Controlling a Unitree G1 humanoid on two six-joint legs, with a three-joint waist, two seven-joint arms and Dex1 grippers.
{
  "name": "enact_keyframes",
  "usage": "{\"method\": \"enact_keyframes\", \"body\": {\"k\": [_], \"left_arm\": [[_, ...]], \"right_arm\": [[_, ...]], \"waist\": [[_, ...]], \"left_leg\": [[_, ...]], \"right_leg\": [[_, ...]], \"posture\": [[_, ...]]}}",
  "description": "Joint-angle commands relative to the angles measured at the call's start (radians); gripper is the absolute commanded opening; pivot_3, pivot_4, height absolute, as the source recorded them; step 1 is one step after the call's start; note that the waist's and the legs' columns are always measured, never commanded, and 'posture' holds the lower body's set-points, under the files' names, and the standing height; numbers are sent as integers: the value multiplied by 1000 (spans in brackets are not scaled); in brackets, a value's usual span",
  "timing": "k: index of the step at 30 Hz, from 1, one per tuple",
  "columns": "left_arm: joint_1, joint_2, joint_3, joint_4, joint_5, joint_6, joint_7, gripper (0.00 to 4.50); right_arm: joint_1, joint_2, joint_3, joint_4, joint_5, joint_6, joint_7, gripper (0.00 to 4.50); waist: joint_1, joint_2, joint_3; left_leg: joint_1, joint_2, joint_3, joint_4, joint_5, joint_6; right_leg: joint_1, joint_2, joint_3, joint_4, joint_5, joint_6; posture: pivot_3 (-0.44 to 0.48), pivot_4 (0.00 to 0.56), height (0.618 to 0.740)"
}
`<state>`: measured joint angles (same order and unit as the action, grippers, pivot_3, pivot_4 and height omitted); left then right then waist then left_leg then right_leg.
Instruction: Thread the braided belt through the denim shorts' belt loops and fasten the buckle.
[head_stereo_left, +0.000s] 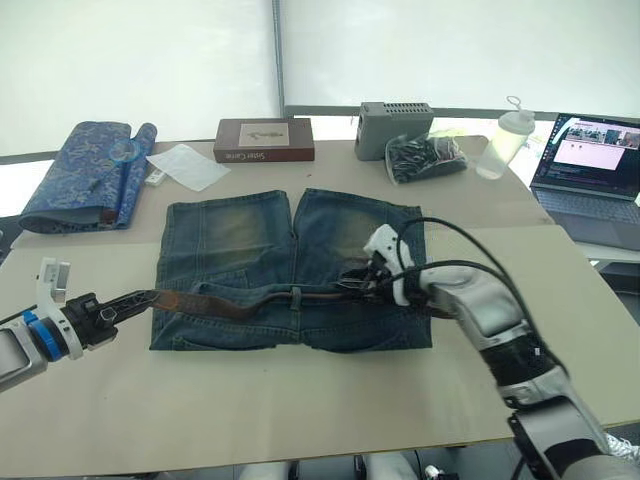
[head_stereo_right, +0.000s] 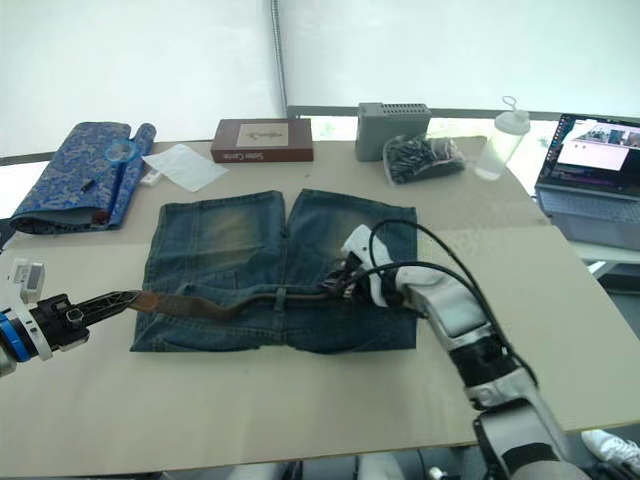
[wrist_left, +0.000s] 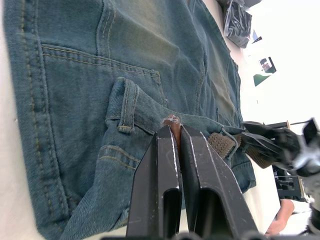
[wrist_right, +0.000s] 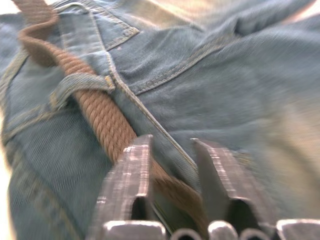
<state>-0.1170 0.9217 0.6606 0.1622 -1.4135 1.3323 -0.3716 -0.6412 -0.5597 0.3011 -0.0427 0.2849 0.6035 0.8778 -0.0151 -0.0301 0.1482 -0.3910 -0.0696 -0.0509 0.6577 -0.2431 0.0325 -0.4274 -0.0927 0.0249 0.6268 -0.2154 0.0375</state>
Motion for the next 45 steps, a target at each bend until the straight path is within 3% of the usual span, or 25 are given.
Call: {"method": "enact_keyframes", "body": {"k": [1, 6, 13, 16, 20, 21, 27, 32, 38, 43, 45], "left_arm": [[-4, 1, 36, -36, -15, 7, 2, 0], [-15, 3, 26, -35, -3, 5, -2, 0], [-20, 0, 20, -40, 4, 4, -5, 0], [-14, -5, 18, -52, 3, 4, -3, 0], [-6, -6, 21, -59, 5, 4, -5, 0], [-4, -7, 22, -60, 6, 4, -5, 0], [-3, 3, 22, -50, 28, -2, -27, 0], [-12, 8, 15, -42, 58, -1, -57, 0], [-7, 2, 34, -50, 54, 21, -68, 0], [3, -9, 53, -84, 32, 42, -49, 0], [1, -11, 58, -85, 28, 46, -40, 0]], "right_arm": [[-9, -18, 54, -66, -74, -57, 27, 2202], [-68, 25, 159, 37, -215, -125, 22, 2202], [-138, 57, 205, 184, -307, -231, 77, 2202], [-173, 99, 159, 240, -228, -164, 159, 1481], [-216, 91, 134, 288, -126, -15, 337, 67], [-228, 86, 130, 302, -104, 23, 380, 25], [-383, 102, 127, 506, -21, 195, 590, 25], [-483, 142, 204, 700, -15, 292, 726, 25], [-540, 165, 396, 835, 99, 403, 737, 25], [-573, 250, 298, 1018, 18, 268, 691, 25], [-585, 251, 251, 1036, 20, 243, 696, 851]], "waist": [[-4, 0, 0], [-5, 0, 0], [1, 0, 0], [1, 0, 0], [0, 0, 0], [0, 0, 0], [-1, 0, 0], [-4, 0, 0], [-7, 0, 0], [-14, 0, 0], [-16, 0, 0]], "left_leg": [[0, 1, 0, 0, 0, 0], [0, 3, 2, 0, 1, 0], [-2, 1, 1, 0, 0, 0], [-2, 1, 1, 0, 0, -1], [-3, 2, 1, 0, 1, 0], [-4, 2, 1, 0, 1, 0], [-7, 2, 1, 1, 1, 0], [-8, 3, 1, 1, 1, -1], [-11, 3, 1, 1, 1, -1], [-10, 3, 0, 1, 1, -3], [-11, 3, 0, 1, 1, -3]], "right_leg": [[0, 0, 0, 0, 0, 0], [-4, 0, 0, 3, -1, -2], [-9, 0, -1, 3, 0, -2], [-9, 0, -1, 3, 0, -2], [-8, 0, -1, 3, 0, -3], [-8, 0, -1, 3, 0, -3], [-11, -1, -1, 3, 0, -4], [-12, 0, -2, 4, 1, -5], [-14, -2, -4, 3, 1, -5], [-14, -1, -4, 4, 2, -6], [-14, -1, -5, 4, 2, -6]], "posture": [[0, 150, 740], [0, 150, 740], [0, 150, 740], [0, 150, 740], [0, 150, 740], [0, 150, 740], [0, 150, 740], [0, 150, 740], [0, 150, 740], [0, 150, 740], [0, 150, 740]]}}
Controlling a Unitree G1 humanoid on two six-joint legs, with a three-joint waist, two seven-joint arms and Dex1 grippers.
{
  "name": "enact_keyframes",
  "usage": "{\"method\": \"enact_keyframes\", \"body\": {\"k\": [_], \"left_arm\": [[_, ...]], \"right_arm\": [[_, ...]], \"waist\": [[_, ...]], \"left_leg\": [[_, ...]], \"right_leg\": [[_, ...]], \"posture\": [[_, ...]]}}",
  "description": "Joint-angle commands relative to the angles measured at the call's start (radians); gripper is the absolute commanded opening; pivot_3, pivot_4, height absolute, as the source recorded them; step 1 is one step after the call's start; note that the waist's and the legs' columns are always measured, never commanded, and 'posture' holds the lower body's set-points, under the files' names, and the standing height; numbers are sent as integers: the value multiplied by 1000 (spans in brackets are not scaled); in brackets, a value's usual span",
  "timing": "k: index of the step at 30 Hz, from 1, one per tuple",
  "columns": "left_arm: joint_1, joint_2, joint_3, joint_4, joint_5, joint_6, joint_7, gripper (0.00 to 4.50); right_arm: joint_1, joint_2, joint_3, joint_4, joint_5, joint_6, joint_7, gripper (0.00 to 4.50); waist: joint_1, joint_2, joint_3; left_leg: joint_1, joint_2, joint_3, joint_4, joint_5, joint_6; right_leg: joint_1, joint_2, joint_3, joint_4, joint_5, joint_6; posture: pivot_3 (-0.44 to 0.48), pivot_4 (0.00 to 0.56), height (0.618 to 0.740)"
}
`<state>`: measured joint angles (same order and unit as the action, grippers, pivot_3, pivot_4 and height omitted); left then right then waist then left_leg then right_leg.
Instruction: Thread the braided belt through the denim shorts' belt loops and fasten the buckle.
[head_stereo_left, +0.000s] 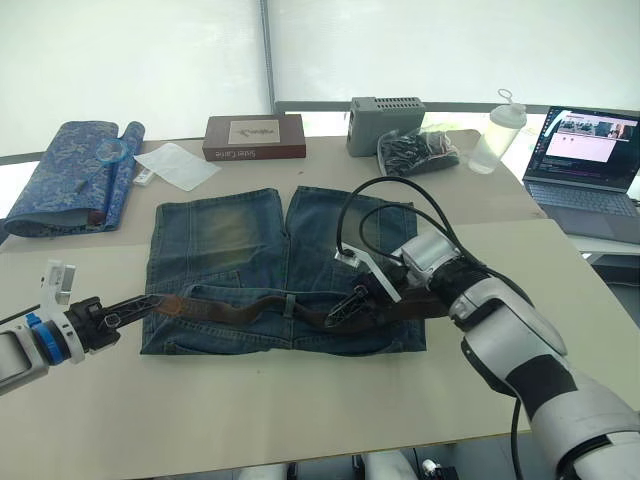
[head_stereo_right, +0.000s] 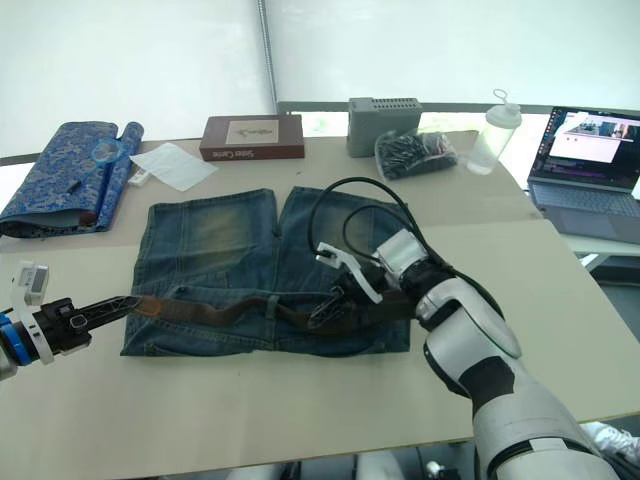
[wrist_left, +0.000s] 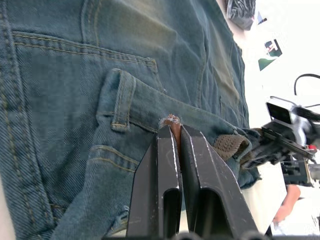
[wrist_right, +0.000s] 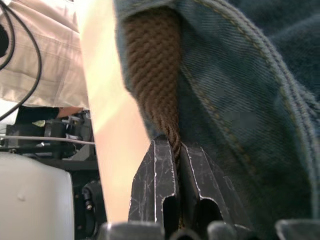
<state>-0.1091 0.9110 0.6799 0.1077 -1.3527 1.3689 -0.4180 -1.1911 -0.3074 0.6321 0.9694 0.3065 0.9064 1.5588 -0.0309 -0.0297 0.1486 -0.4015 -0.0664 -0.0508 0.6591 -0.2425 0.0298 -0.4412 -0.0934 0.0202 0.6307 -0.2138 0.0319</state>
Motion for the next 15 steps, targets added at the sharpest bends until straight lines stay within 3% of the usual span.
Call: {"method": "enact_keyframes", "body": {"k": [1, 5, 7, 11, 15], "left_arm": [[-15, -2, 40, -22, -34, 10, 17, 0], [-77, -10, 38, 46, -14, -4, 82, 0], [-91, -13, 34, 46, -16, 3, 92, 0], [-112, -24, 25, 51, -16, 8, 110, 0], [-121, -30, 11, 43, 9, -1, 106, 0]], "right_arm": [[-32, -11, -88, 18, -21, -85, 24, 1097], [-23, -57, -182, -92, -44, -149, -35, 2471], [10, -86, -217, -223, -49, -188, -58, 2471], [103, -93, -297, -520, 9, -73, -139, 2471], [200, -60, -261, -680, -55, -82, -286, 2471]], "waist": [[-1, 0, 0], [4, 0, 0], [2, 0, 0], [-2, 0, 0], [-7, 0, 0]], "left_leg": [[0, 0, 0, 0, 0, 0], [0, -1, -1, 0, 0, 0], [-2, -1, -1, 1, 0, -1], [-3, 0, -1, 1, 1, -1], [-3, 1, -1, 1, 1, -1]], "right_leg": [[0, 0, 0, 0, 0, 0], [0, 0, -2, 0, 0, 0], [-1, 1, -3, 0, 0, 0], [-3, 0, -3, 2, 0, 0], [-3, 0, -3, 2, 1, -1]], "posture": [[0, 150, 740], [0, 150, 740], [0, 150, 740], [0, 150, 740], [0, 150, 740]]}}
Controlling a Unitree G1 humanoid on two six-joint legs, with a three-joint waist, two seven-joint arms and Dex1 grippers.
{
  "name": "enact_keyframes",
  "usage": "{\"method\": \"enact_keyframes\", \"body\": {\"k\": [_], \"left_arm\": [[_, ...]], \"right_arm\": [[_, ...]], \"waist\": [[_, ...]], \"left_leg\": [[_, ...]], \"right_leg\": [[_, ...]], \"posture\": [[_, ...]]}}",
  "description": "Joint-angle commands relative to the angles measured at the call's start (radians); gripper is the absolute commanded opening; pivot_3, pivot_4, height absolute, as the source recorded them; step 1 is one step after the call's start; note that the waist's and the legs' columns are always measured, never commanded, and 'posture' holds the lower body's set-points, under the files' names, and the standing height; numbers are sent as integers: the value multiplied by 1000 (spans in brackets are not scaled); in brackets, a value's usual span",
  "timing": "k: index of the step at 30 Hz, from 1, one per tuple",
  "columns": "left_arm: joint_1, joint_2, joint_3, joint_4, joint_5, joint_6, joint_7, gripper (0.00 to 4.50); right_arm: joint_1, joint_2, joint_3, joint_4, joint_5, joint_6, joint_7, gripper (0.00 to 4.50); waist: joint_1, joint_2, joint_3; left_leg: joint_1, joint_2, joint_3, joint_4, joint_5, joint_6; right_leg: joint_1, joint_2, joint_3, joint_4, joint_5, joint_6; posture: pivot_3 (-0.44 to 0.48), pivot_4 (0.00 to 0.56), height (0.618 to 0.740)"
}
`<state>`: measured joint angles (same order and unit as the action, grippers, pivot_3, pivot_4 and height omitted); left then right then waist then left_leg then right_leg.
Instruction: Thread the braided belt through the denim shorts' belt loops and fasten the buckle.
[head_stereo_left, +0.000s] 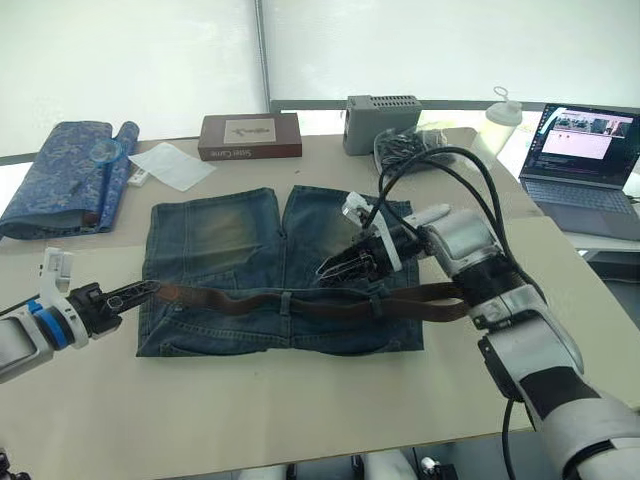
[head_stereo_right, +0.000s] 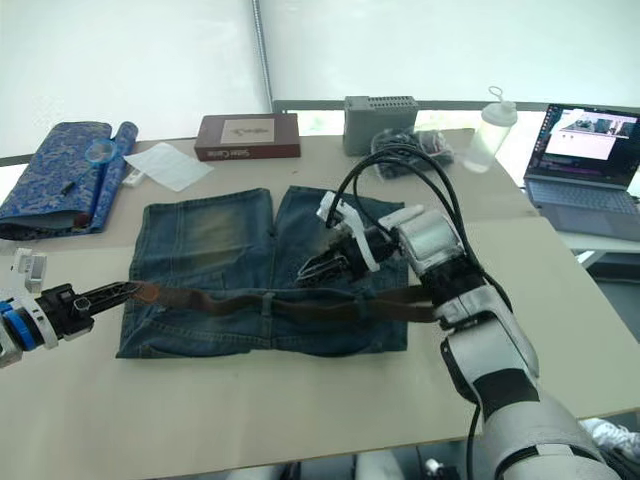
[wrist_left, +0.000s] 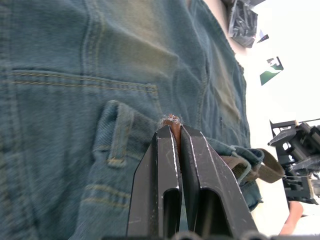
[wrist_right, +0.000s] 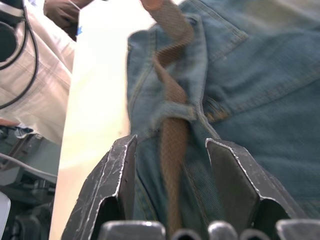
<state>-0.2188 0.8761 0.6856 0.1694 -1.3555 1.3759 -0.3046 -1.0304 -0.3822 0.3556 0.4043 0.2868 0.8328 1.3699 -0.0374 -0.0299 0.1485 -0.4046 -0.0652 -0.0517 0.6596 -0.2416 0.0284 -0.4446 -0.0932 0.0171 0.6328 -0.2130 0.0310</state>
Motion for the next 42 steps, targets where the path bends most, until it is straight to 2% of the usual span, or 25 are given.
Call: {"method": "enact_keyframes", "body": {"k": [1, 6, 10, 13, 17, 18, 24, 28, 31, 37, 42], "left_arm": [[-14, 1, 6, -26, 13, -13, -8, 0], [-14, -8, 20, -38, 7, -4, -5, 0], [9, -15, 23, -53, 11, -5, -9, 0], [19, -15, 25, -65, 8, -2, -9, 0], [27, -10, 25, -68, 7, 1, -12, 0], [33, -8, 28, -70, 6, 3, -13, 0], [49, 15, 56, -57, -11, 27, -26, 0], [48, 48, 76, -22, -10, 59, -44, 0], [39, 66, 91, 0, -17, 81, -50, 0], [62, 117, 112, 29, 23, 114, -88, 0], [14, 112, 79, 42, 73, 97, -79, 0]], "right_arm": [[57, 18, 27, -143, -57, -20, -131, 2471], [109, 20, 54, -288, -86, 32, -229, 2471], [129, 42, 71, -310, -98, 71, -305, 2471], [130, 62, 67, -279, -66, 120, -305, 1647], [121, 74, 80, -220, -7, 208, -244, 229], [114, 80, 82, -185, 6, 222, -226, 48], [25, 96, 80, 19, 67, 273, -78, 48], [-48, 57, 158, 148, 123, 355, 161, 48], [-85, 56, 221, 239, 90, 326, 237, 48], [-149, 127, 236, 489, -2, 177, 244, 48], [-151, 171, 173, 614, -78, 61, 121, 48]], "waist": [[0, 0, 0], [1, 0, 0], [0, 0, 0], [0, 0, 0], [1, 0, 0], [0, 0, 0], [-4, 0, 0], [-6, 0, 0], [-6, 0, 0], [-7, 0, 0], [-6, -2, -1]], "left_leg": [[0, 0, 0, 0, 0, 0], [-4, -1, 1, 1, 2, -3], [-4, -1, 2, 1, 2, -3], [-3, 0, 2, 1, 2, -2], [-3, 0, 2, 1, 2, -2], [-3, -1, 2, 1, 2, -2], [-3, 0, 2, 1, 2, -2], [-4, 0, 3, 1, 2, -2], [-3, 0, 3, 1, 1, -1], [-3, 0, 3, 1, 2, -2], [-2, 0, 3, 1, 2, -3]], "right_leg": [[0, 0, 0, 0, 0, 0], [-6, 0, 0, 3, 0, -1], [-10, -1, 0, 9, 0, -1], [-10, -1, 0, 10, 0, -1], [-10, -1, 0, 10, 1, -1], [-9, -1, 0, 10, 1, -1], [-10, 0, 0, 10, 1, -1], [-10, 0, -1, 10, 1, -1], [-10, 0, -1, 10, 1, -1], [-11, 0, -1, 11, 1, -1], [-10, 0, -1, 11, 1, -1]], "posture": [[0, 150, 740], [0, 150, 740], [0, 150, 740], [0, 150, 740], [0, 150, 740], [0, 150, 740], [0, 150, 740], [0, 150, 740], [0, 150, 740], [0, 150, 740], [0, 150, 740]]}}
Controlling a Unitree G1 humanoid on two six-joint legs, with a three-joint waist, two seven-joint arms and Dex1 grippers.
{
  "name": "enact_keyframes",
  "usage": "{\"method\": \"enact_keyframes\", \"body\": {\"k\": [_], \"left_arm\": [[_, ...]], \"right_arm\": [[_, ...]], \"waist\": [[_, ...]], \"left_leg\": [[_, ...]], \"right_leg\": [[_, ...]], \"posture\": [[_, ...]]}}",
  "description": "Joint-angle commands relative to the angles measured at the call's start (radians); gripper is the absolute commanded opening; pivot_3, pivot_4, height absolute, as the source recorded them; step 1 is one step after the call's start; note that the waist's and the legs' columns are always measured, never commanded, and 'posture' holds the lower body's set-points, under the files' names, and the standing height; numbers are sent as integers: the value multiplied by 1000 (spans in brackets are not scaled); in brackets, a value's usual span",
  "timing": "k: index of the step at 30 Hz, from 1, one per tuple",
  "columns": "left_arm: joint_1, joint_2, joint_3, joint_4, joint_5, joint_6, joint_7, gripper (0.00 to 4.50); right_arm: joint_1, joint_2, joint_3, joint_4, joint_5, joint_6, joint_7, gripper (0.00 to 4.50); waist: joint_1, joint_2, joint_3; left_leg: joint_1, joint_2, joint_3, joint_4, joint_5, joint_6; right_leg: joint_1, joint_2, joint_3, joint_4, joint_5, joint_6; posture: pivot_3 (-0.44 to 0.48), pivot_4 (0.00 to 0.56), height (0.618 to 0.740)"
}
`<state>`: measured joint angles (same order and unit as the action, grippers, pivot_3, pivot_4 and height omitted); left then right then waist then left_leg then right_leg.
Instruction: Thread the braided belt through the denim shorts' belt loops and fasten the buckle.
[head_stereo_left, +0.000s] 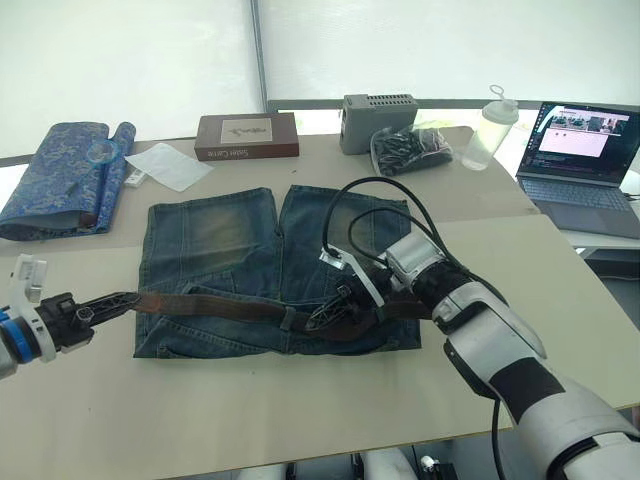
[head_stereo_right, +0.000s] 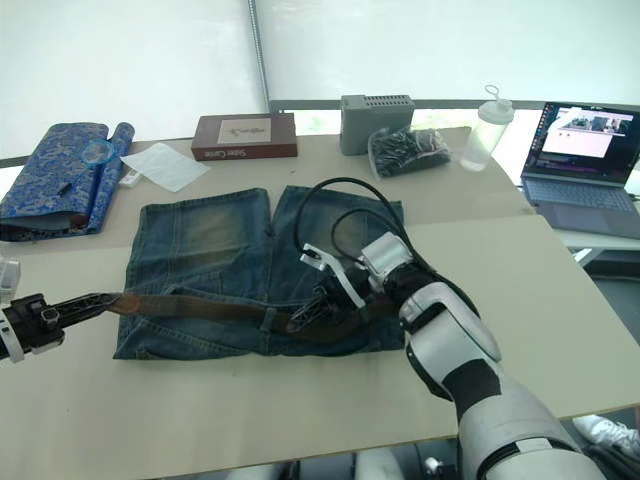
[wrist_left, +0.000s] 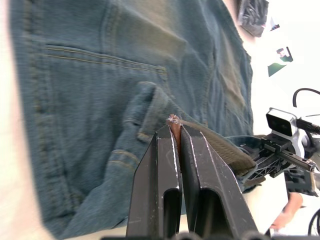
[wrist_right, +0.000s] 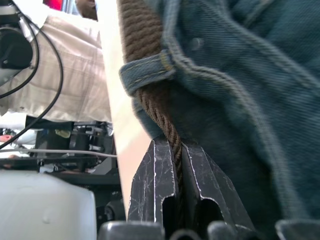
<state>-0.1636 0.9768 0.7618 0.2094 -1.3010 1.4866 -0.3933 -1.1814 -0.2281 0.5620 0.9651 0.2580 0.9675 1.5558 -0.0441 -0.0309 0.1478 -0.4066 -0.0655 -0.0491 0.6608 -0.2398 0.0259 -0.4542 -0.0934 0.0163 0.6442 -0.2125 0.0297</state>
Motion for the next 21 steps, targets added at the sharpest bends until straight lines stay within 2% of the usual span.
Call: {"method": "enact_keyframes", "body": {"k": [1, 2, 3, 6, 8, 12, 16, 18, 21], "left_arm": [[-63, 4, -8, 7, 28, -16, 20, 0], [-79, -4, -25, -2, 33, -15, 23, 0], [-96, -13, -37, -6, 39, -11, 29, 0], [-131, -28, -66, 7, 85, -24, 44, 0], [-143, -30, -78, 25, 121, -41, 41, 0], [-168, -39, -89, 45, 165, -57, 24, 0], [-192, -59, -97, 62, 206, -77, 20, 0], [-204, -71, -95, 68, 223, -81, 24, 0], [-215, -79, -89, 76, 241, -82, 25, 0]], "right_arm": [[-2, 32, -79, 78, -49, -100, -137, 48], [-9, 37, -123, 92, -42, -112, -175, 48], [-15, 34, -152, 91, -38, -119, -186, 835], [14, -14, -174, -33, -82, -189, -237, 1776], [48, -54, -213, -170, -66, -182, -257, 1776], [204, -161, -294, -661, 6, -79, -322, 1776], [345, -89, -380, -1000, 71, 21, -510, 613], [407, -24, -362, -1101, 59, 37, -612, 16], [460, 35, -286, -1127, 4, 0, -717, 16]], "waist": [[1, -3, -2], [1, -4, -3], [1, -5, -3], [2, -4, -3], [2, -4, -3], [3, -4, -3], [-4, -5, -3], [-5, -5, -3], [0, -4, -3]], "left_leg": [[0, 0, -1, 0, 0, 0], [0, 0, -1, 0, 0, -1], [2, 0, -1, 0, 0, -1], [2, 0, -1, 0, 0, -2], [1, 0, -1, 0, 1, -2], [-4, 0, -2, 0, 4, -6], [-4, 1, 0, 0, 2, -4], [-3, 2, 0, 0, 0, -2], [-1, 5, -1, 0, 0, -3]], "right_leg": [[0, 0, 0, 0, 0, 0], [0, 0, 0, 0, 0, 0], [2, 0, 0, 1, 0, 0], [2, 0, 0, 2, 0, -1], [1, 0, -1, 3, 0, -1], [-3, 0, -1, 4, 0, -1], [-3, 0, -1, 4, 0, -1], [-3, 1, -1, 4, 0, -1], [-3, 2, -1, 4, 0, -1]], "posture": [[0, 150, 740], [0, 150, 740], [0, 150, 740], [0, 150, 740], [0, 150, 740], [0, 150, 740], [0, 150, 740], [0, 150, 740], [0, 150, 740]]}}
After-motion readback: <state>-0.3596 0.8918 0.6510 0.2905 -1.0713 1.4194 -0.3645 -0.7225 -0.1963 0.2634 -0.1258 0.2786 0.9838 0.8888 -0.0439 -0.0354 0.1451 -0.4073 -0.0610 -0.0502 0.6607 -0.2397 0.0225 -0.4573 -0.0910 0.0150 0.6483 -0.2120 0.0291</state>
